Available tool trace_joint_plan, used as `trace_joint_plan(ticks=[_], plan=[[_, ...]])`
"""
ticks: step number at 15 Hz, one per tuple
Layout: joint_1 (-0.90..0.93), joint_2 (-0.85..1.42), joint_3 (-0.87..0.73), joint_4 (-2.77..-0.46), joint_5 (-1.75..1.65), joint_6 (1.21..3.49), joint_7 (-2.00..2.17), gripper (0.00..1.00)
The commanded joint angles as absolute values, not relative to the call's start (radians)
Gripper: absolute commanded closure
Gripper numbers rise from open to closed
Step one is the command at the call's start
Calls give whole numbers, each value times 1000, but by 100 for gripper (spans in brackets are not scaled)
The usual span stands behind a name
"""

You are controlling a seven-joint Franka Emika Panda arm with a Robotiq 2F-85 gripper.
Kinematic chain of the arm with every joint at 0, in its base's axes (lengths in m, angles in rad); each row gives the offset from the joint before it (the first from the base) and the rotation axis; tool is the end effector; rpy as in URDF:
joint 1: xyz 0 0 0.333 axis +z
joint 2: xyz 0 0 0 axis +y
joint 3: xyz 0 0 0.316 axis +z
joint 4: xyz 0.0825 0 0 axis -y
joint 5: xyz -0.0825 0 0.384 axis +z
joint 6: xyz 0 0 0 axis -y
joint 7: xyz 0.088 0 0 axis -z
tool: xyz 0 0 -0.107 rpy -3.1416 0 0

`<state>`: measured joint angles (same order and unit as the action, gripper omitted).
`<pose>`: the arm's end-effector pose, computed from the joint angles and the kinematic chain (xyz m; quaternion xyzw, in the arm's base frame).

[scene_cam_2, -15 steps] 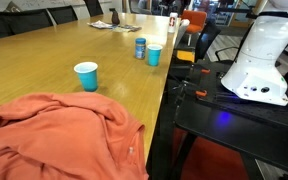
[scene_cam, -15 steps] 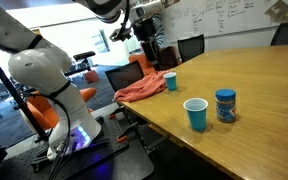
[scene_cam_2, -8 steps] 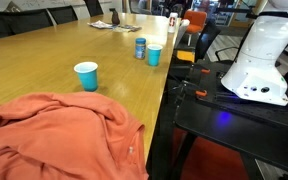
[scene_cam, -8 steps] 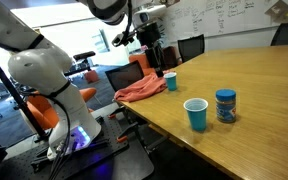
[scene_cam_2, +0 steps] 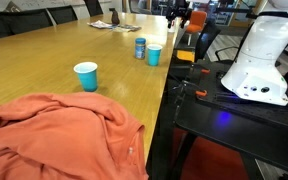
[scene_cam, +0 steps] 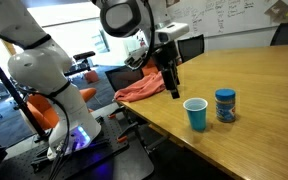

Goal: Pour some candy out of the cup on the right

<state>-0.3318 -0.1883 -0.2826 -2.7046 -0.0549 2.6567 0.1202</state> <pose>0.3424 -0.2351 0.2992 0.9395 -0.3358 0.0679 0.0049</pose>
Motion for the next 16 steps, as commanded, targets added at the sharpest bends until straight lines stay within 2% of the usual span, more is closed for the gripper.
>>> trace_joint_plan(ticks=[1, 8, 16], plan=[[-332, -11, -293, -2600, -42, 2719, 112, 0], [-296, 204, -277, -2428, -6, 2719, 112, 0], [-255, 292, -237, -2386, 12, 2716, 100, 0]])
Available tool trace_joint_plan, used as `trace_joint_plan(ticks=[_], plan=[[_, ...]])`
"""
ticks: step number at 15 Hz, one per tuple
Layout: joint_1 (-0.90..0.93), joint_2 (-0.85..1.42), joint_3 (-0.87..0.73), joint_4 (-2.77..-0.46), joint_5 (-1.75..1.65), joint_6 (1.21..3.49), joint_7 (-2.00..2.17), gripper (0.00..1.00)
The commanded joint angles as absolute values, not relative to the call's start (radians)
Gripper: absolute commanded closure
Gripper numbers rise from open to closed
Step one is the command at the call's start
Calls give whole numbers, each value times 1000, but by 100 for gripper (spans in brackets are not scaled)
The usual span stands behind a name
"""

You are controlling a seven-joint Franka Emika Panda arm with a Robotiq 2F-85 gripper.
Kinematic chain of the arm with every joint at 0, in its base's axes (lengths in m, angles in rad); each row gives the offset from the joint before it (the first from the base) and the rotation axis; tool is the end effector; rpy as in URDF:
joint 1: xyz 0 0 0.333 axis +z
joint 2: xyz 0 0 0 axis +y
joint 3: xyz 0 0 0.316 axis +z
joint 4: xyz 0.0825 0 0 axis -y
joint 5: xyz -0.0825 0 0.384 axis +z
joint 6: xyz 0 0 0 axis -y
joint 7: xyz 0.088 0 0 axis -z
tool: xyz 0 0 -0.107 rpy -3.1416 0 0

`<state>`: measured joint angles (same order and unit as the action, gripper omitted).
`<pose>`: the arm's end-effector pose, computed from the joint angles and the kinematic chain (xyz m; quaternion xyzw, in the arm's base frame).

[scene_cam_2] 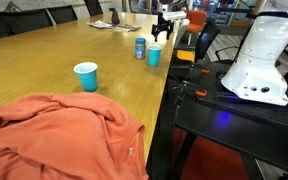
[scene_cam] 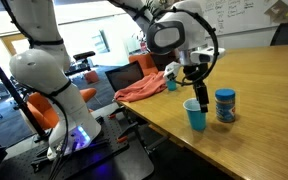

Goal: Pour some candy out of the cup on the right

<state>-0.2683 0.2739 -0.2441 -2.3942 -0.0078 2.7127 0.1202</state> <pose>0.4404 -0.2514 0.2120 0.9522 -0.3025 0.0190 0.0387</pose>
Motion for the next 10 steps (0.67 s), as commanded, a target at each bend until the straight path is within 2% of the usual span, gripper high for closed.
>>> trace_joint_plan(ticks=[1, 7, 8, 10], plan=[[-250, 298, -237, -2388, 11, 2716, 101, 0], [-220, 338, -240, -2388, -6, 2721, 115, 0], [-216, 346, -238, -2388, -4, 2722, 116, 19], [-204, 358, -241, -2387, -11, 2723, 121, 32]])
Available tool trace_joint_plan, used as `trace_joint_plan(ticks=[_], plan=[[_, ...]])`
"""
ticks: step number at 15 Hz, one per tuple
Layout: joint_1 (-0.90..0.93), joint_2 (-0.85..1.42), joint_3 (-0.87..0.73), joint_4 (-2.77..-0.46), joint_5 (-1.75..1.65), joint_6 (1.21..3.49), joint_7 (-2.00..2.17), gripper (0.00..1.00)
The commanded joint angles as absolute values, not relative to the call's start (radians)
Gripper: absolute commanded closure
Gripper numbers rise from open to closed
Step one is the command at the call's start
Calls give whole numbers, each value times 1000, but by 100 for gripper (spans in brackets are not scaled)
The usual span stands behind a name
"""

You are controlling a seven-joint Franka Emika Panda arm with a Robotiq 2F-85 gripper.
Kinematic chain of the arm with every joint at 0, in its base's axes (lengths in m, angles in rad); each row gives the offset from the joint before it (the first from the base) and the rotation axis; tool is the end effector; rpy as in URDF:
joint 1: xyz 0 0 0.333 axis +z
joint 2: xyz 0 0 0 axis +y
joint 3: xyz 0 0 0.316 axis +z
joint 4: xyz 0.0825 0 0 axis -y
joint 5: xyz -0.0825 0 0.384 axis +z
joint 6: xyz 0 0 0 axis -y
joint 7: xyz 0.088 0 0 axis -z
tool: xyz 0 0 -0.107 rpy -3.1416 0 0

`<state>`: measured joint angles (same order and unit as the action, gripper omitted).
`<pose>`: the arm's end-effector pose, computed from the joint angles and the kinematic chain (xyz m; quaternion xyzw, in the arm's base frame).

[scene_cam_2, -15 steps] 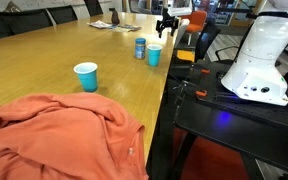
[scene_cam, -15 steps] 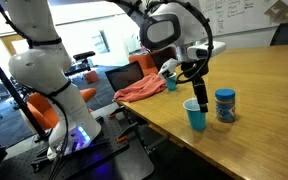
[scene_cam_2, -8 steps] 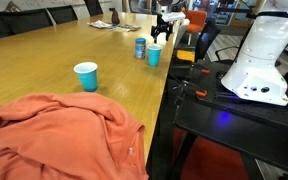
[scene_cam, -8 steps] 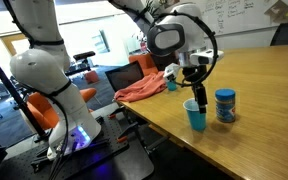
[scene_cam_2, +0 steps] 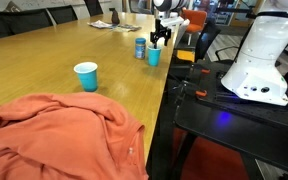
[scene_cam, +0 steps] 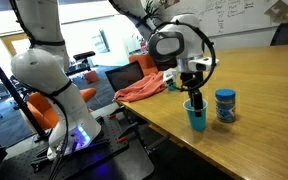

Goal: Pour some candy out of the cup on the right

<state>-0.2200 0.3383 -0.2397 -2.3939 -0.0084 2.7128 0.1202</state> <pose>0.4446 -0.2259 0.1805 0.9603 -0.2759 -0.0120 0.0397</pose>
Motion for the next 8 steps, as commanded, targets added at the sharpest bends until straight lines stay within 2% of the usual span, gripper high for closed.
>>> trace_joint_plan(ticks=[1, 8], plan=[[-199, 363, -241, -2387, -11, 2723, 123, 42], [-171, 371, -249, -2384, -20, 2723, 137, 95]])
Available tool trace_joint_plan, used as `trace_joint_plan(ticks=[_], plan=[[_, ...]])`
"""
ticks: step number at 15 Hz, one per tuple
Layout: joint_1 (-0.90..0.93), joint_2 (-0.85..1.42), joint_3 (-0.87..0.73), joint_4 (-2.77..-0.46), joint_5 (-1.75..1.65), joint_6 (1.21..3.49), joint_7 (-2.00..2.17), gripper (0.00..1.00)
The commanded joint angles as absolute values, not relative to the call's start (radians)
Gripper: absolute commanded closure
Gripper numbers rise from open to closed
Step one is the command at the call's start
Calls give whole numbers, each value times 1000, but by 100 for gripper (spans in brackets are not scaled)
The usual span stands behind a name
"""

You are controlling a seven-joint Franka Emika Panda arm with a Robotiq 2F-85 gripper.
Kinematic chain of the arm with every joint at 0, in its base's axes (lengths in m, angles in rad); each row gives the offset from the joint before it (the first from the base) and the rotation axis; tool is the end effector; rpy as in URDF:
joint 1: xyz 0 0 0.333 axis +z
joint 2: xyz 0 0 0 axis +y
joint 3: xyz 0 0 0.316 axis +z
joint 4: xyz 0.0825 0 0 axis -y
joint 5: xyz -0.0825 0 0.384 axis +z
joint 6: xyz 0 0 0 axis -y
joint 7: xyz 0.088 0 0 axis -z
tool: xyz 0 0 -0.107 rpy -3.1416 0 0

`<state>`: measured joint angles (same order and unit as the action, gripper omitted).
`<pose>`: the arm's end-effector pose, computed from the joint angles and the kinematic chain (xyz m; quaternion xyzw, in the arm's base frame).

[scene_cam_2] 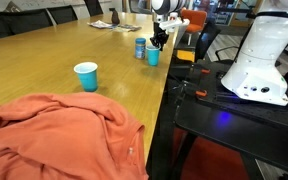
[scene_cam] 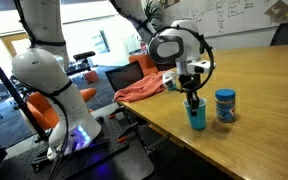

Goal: Pour some candy out of the cup on the right

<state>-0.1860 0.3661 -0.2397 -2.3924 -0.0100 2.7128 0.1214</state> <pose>0.4483 -0.2100 0.1676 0.9647 -0.2588 -0.0245 0.0414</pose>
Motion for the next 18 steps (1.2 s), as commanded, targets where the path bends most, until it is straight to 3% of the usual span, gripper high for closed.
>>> trace_joint_plan(ticks=[1, 9, 18], plan=[[-164, 366, -254, -2386, -26, 2721, 148, 100], [-72, 214, -233, -2400, -90, 2707, 155, 99], [23, 243, -229, -2127, -411, 2488, 333, 99]])
